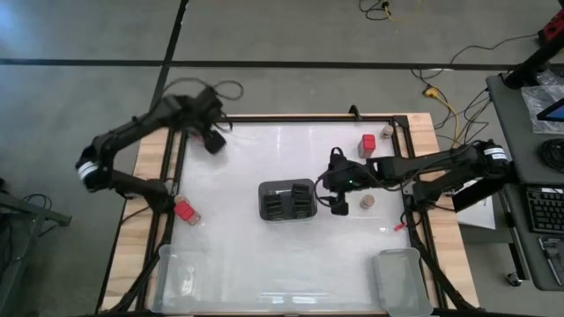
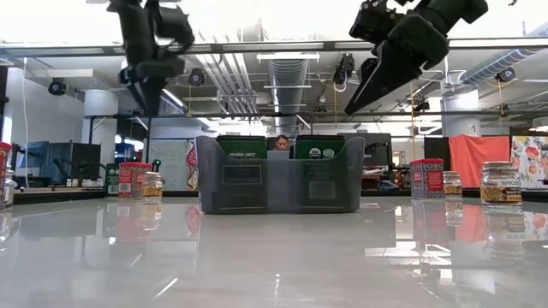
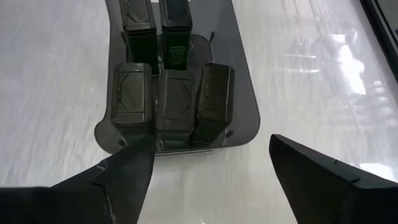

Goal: Sort spices by type
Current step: Put the black seasoning can into the black bin

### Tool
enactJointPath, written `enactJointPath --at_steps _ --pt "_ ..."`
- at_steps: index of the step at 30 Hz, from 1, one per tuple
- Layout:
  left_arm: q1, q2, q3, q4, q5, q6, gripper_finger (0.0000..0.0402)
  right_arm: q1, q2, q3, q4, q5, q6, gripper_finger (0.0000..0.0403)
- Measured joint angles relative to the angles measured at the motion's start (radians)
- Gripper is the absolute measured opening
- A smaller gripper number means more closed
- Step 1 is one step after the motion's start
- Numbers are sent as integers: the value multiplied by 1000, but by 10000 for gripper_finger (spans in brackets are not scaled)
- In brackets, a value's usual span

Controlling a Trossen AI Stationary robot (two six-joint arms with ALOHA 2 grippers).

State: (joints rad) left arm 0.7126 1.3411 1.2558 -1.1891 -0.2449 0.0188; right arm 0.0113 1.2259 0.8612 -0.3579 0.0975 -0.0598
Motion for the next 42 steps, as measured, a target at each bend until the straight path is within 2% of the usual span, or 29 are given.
enactJointPath --at_steps 4,8,13,17,24,29,38,42 --pt "106 115 80 -94 -25 102 197 0 0 0 1 7 -3 321" --pt "124 227 122 -166 -85 131 197 0 0 0 0 8 -4 335" --pt "143 361 171 -249 -232 161 197 0 0 0 1 8 -11 351" --pt "143 438 234 -282 -364 257 197 0 0 0 0 10 16 357" --pt "185 503 267 -279 -357 475 197 5 0 0 -61 10 88 359" --pt "208 520 254 -359 -342 619 197 20 0 0 -113 10 102 359" --pt "238 580 254 -299 -353 788 197 26 -1 0 -115 10 114 359" --pt "256 615 254 -296 -368 803 197 37 -1 0 -136 8 115 359"
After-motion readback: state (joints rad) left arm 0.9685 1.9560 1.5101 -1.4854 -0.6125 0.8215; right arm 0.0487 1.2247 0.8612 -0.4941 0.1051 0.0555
